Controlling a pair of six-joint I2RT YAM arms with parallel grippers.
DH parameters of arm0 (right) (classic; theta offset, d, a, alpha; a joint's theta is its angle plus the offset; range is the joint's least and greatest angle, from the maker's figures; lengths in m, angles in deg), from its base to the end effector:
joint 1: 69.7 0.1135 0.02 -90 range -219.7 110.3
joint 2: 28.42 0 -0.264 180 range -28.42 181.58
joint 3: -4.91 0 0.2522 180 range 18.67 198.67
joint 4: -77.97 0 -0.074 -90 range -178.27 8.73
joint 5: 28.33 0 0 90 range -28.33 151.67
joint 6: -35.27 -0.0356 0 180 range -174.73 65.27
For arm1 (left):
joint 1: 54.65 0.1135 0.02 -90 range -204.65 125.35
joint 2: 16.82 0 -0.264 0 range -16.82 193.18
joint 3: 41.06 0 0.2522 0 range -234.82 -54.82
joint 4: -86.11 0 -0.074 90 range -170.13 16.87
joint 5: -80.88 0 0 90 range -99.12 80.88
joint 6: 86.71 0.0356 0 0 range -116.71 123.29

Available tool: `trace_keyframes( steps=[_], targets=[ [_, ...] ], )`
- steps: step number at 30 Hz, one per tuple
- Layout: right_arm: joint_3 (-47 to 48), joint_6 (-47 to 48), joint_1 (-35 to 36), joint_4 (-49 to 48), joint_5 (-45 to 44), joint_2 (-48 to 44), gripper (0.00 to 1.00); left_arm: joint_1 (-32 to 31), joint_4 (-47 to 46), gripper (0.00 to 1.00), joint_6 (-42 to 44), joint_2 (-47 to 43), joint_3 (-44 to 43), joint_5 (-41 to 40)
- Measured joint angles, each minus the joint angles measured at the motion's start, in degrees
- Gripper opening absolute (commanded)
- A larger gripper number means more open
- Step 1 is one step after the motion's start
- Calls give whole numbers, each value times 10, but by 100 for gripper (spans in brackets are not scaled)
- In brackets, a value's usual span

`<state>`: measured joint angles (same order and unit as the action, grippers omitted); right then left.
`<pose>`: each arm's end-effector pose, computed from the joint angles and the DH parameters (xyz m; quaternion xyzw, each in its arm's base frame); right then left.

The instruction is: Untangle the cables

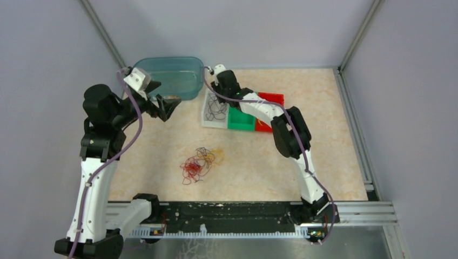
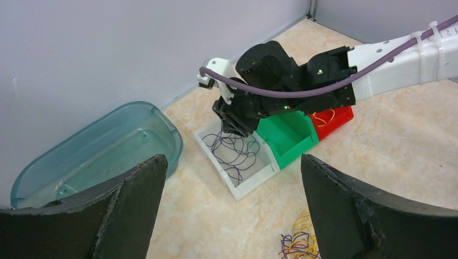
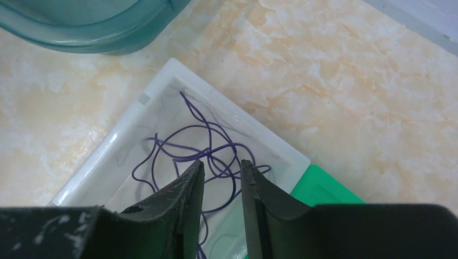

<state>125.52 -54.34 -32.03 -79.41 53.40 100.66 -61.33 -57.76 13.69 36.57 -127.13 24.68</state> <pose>0.4222 0.3195 0.2249 -0.2497 0.8326 0.0973 0.4848 0.1747 -0.0404 0.4554 0.3005 0.6593 -0.1903 0.6624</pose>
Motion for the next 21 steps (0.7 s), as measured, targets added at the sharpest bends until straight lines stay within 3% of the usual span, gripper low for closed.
trace_keyframes(
  steps=[13, 21],
  targets=[
    [1, 0, 2, 34, 11, -20, 45, 0, 6, 99, 0, 2, -21, -6],
    [-83, -8, 9, 10, 24, -170, 62, 0, 23, 99, -1, 20, -27, -6]
  ],
)
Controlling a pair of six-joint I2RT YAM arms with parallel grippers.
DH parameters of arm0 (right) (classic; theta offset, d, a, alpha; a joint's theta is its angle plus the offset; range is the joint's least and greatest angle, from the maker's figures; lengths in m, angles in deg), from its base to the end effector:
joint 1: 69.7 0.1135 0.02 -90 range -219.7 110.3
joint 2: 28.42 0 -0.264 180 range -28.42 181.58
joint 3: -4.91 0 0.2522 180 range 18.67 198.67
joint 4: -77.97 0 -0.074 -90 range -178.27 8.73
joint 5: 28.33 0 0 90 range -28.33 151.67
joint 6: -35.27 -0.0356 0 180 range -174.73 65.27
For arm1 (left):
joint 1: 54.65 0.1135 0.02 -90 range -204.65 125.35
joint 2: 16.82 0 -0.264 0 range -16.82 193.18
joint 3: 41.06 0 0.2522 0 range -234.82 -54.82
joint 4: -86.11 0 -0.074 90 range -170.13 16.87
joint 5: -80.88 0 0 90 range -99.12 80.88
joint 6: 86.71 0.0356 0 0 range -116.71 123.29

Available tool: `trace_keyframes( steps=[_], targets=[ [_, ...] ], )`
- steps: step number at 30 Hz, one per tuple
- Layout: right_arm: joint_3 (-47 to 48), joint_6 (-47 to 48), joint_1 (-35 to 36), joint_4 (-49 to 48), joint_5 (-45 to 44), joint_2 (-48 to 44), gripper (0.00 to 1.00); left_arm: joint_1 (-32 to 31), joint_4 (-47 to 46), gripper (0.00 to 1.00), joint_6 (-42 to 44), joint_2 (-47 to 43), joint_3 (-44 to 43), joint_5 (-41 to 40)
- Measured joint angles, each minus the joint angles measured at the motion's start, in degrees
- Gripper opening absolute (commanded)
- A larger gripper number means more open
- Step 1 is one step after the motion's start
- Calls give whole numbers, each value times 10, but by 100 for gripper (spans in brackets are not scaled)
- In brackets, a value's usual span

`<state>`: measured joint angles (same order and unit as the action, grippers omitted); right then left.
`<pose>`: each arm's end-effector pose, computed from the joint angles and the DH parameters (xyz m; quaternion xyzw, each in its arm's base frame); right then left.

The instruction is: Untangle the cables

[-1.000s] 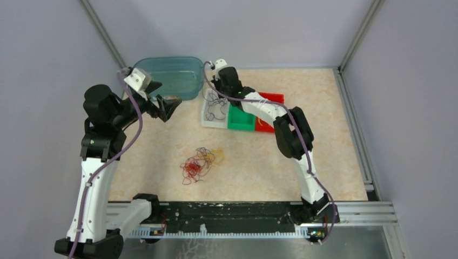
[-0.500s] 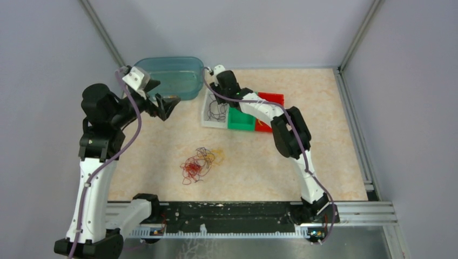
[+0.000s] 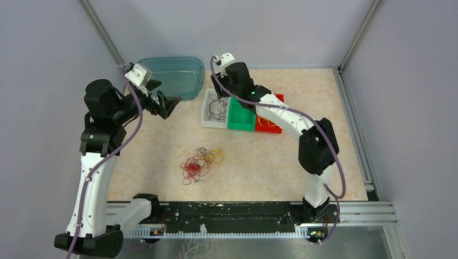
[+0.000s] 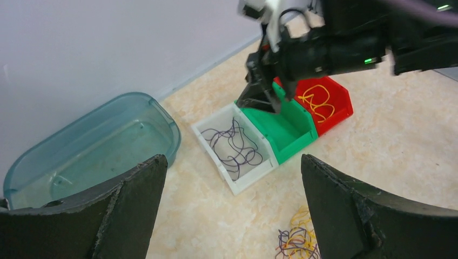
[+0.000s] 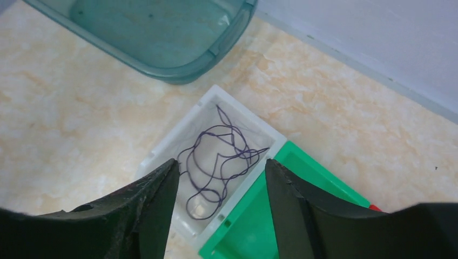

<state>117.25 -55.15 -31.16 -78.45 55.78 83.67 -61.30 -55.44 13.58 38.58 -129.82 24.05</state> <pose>0.3714 0.2912 0.3159 -0.2458 0.7978 0.1425 0.5317 0.1806 -0.0407 0.4603 0.2947 0.6710 -0.1899 0.6533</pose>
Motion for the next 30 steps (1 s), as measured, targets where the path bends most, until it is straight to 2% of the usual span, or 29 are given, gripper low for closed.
trace_keyframes(
  steps=[4, 9, 12, 16, 22, 30],
  targets=[
    [-109, -5, 24, -34, 23, -112, 64, 0, 15, 99, 0, 14, 0, 1],
    [-351, -63, 67, -125, 113, -278, 64, 0, 30, 99, 5, 26, 0, 21],
    [-461, -94, 92, -174, 142, -317, 64, 0, 36, 100, 12, 31, 4, 36],
    [-553, -124, 107, -211, 157, -318, 61, 0, 48, 99, 29, 31, 17, 53],
    [-574, -150, 108, -265, 167, -287, 56, 0, 99, 99, 75, 27, 26, 103],
    [-577, -168, 108, -328, 180, -219, 46, 0, 118, 99, 127, 13, 67, 116]
  ],
)
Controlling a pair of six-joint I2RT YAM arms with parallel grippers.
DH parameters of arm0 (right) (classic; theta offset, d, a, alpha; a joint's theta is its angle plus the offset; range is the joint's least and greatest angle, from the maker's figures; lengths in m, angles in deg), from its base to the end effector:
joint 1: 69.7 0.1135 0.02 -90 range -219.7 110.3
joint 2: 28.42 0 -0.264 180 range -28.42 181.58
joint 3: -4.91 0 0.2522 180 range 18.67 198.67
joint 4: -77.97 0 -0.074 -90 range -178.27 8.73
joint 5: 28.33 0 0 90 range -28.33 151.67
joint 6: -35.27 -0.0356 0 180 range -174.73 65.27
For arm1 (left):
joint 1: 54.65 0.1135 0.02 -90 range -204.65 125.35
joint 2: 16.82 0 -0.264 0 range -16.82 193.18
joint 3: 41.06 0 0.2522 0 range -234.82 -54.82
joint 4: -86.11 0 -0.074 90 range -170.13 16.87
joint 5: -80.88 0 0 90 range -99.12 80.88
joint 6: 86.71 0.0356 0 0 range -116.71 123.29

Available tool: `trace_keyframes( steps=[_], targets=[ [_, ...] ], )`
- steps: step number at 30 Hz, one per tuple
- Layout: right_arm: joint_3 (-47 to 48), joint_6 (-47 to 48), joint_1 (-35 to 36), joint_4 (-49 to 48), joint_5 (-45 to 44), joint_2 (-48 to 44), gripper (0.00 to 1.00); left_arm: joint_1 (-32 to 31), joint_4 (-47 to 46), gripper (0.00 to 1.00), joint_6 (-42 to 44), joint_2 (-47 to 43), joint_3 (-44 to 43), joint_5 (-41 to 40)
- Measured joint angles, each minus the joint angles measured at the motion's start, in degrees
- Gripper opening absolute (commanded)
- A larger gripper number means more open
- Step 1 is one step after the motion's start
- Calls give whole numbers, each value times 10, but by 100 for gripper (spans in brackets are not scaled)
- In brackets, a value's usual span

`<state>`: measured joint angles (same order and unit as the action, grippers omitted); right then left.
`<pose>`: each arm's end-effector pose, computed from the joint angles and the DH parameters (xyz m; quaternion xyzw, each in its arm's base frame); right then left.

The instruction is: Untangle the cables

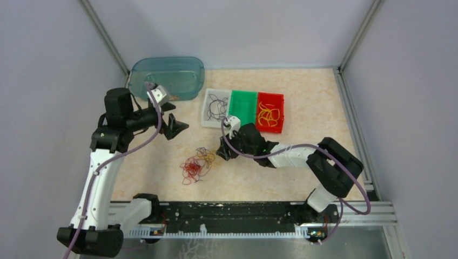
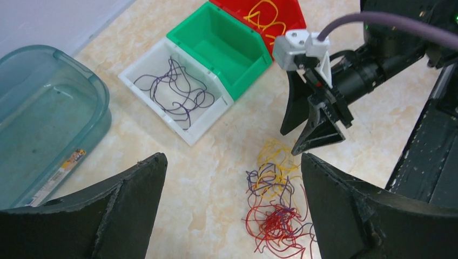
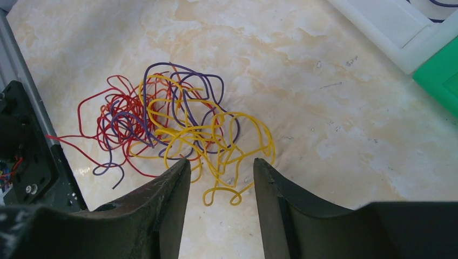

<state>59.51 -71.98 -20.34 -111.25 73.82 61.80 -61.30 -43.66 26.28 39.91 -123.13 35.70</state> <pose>0.2050 0.2503 0.1822 -0.2873 0.7967 0.3629 0.3885 0.1889 -0.0473 0.4004 0.3976 0.7008 -0.2474 0.5381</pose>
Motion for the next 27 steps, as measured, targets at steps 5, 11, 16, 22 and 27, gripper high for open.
trace_keyframes(
  steps=[5, 11, 16, 22, 27],
  targets=[
    [0, 1, 0, -11, -3, 7, 38, 0, 5, 95, 50, -8, 55, -12],
    [-1, 0, 1, -10, -9, 14, 48, 0, 6, 91, 83, -8, 100, -19],
    [-10, 1, 14, 1, -45, 12, 51, -7, -3, 88, 101, -1, 126, -23],
    [-26, 0, 49, 15, -86, 11, 35, -47, -25, 86, 110, 29, 164, -49],
    [-45, -14, 53, 5, -119, 11, 15, -77, -48, 86, 101, 47, 195, -61]
  ],
)
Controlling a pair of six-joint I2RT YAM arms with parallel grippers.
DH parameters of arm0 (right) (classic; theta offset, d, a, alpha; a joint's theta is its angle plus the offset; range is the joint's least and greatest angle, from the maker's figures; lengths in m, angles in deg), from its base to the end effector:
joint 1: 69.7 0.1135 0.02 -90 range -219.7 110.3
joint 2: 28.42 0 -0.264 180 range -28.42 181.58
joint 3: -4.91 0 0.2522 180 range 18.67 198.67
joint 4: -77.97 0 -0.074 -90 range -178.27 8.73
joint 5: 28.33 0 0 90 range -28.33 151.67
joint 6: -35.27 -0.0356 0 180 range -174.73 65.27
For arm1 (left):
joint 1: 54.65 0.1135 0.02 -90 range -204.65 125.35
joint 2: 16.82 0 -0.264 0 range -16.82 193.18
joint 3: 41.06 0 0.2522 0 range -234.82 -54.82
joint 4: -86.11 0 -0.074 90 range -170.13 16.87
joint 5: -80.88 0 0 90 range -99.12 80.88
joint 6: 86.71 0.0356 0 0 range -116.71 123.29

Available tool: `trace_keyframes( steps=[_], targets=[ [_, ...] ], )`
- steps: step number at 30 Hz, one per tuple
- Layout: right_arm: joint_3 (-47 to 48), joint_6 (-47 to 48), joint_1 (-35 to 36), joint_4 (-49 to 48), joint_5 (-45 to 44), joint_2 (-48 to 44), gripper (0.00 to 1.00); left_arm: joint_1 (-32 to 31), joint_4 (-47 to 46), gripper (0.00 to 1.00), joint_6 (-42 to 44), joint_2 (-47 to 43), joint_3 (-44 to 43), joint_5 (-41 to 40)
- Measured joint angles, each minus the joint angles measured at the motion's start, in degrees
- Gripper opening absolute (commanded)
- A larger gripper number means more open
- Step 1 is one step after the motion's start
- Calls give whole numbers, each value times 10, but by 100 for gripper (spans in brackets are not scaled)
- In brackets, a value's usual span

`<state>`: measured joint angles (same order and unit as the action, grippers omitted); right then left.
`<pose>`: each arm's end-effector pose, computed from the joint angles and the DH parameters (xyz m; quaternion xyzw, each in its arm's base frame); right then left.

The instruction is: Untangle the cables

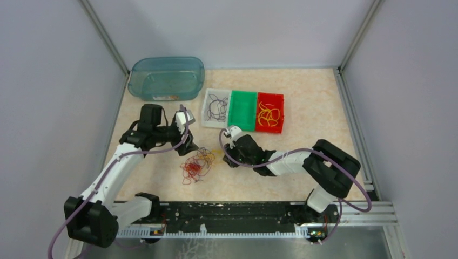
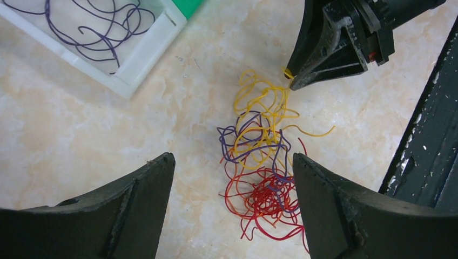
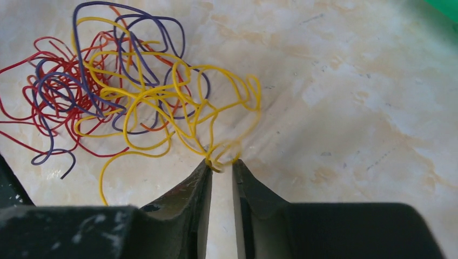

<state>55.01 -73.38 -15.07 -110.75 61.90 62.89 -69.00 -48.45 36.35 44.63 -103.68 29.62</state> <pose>0.1783 0.2514 0.1524 -0.2717 0.8335 0.2885 0.3850 0.2065 -0.0758 0.2795 0.4675 0.7441 -0.2420 0.4114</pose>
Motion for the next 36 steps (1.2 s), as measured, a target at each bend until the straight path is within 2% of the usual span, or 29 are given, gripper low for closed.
trace_keyframes(
  steps=[2, 3, 5, 10, 13, 21, 27, 33, 36],
  targets=[
    [-7, -5, 0, -12, -11, -1, 10, -13, -6, 89, -3, 10, 4, -9],
    [-12, -6, 0, -22, -16, -2, 13, -21, -8, 91, -5, 15, 4, -17],
    [-27, -11, 0, -45, -18, -6, 28, -34, -5, 92, -4, 23, 2, -28],
    [-65, -30, 4, -94, -19, -15, 40, -58, 11, 91, 0, 39, -24, -46],
    [-66, -46, 9, -117, -25, -15, 41, -63, 11, 92, -2, 75, -58, -52],
    [-44, -49, 20, -132, -58, 15, 24, -67, 0, 88, -3, 121, -54, -39],
    [-47, -43, 20, -131, -74, 16, 1, -78, -22, 83, 13, 130, -14, -42],
    [-80, -39, 20, -100, -93, -43, 0, -79, -41, 73, 45, 148, 25, -71],
    [-98, -35, 20, -73, -102, -101, 0, -79, -47, 61, 59, 145, 35, -75]
  ],
)
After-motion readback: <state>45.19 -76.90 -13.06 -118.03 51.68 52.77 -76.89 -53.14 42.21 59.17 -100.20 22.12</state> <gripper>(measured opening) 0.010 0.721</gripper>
